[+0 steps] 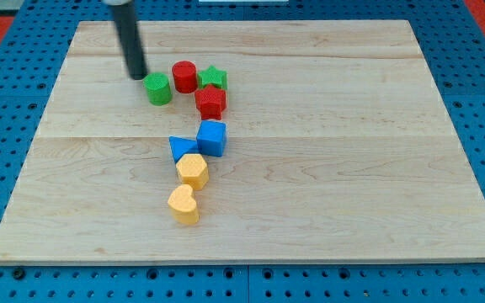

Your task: Place the red circle on top of green star

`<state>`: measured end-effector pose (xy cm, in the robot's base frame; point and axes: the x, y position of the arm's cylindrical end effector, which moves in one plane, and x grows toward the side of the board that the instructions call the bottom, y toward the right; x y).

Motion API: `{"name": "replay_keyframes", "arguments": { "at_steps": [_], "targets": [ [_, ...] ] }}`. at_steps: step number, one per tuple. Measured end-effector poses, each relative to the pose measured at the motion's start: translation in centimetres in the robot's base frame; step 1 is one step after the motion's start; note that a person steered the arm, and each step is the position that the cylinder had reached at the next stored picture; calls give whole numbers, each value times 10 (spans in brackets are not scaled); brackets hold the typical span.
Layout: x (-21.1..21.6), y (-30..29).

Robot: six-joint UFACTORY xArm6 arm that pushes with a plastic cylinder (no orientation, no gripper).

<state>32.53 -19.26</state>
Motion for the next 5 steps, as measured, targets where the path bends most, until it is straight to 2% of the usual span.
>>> {"name": "replay_keyframes", "arguments": {
  "at_steps": [1, 2, 3, 4, 5],
  "targets": [
    [25, 9],
    [22, 110],
    [38, 99],
    [33, 58],
    [-45, 65]
  ]
}}
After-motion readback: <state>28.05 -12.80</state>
